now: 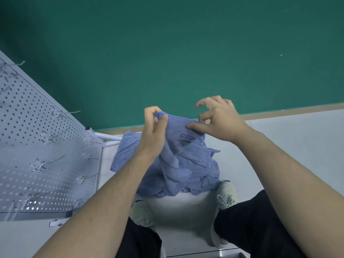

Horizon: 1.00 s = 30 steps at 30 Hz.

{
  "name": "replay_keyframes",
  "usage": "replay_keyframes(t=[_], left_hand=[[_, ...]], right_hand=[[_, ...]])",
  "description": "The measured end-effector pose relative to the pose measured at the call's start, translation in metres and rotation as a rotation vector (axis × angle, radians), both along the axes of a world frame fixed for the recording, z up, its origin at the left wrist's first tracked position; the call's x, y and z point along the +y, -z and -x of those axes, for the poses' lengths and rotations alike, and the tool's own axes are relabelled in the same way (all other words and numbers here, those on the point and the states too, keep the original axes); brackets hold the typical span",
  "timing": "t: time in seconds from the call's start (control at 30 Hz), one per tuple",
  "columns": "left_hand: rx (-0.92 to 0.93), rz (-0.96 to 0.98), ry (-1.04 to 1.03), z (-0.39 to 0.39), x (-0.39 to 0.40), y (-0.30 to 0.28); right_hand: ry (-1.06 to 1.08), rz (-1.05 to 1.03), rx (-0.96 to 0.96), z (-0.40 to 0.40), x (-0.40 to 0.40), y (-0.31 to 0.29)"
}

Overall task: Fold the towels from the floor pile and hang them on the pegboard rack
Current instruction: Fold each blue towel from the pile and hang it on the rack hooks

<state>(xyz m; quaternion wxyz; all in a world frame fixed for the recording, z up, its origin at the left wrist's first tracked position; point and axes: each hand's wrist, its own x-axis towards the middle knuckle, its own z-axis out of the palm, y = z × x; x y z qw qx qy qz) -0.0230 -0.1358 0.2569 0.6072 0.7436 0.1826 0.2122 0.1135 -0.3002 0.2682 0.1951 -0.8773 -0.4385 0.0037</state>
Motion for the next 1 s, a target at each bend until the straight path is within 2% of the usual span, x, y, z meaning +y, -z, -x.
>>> replay_keyframes(t=[0.1, 0.27, 0.43, 0.6, 0.7, 0.83, 1.0], left_hand=[[-0.021, -0.067, 0.09, 0.003, 0.007, 0.004], [0.015, -0.275, 0.125, 0.001, 0.006, 0.008], [0.033, -0.221, 0.079, 0.001, 0.007, 0.01], [0.029, -0.168, 0.064, 0.009, 0.012, 0.003], [0.002, -0.258, 0.083, 0.014, 0.018, -0.01], [0.01, -0.392, 0.155, 0.017, 0.029, -0.033], [-0.019, -0.585, 0.195, 0.018, 0.034, -0.067]], right_hand=[[0.045, -0.075, 0.298, -0.003, -0.008, 0.001], [0.006, -0.345, 0.582, 0.003, -0.017, -0.004], [0.032, -0.343, 0.494, 0.0, -0.019, -0.006], [0.014, -0.216, 0.274, -0.001, -0.025, -0.013], [-0.04, -0.055, 0.115, -0.006, -0.033, -0.026], [-0.118, 0.081, -0.006, -0.008, -0.039, -0.053], [-0.138, -0.074, 0.055, -0.003, -0.034, -0.09]])
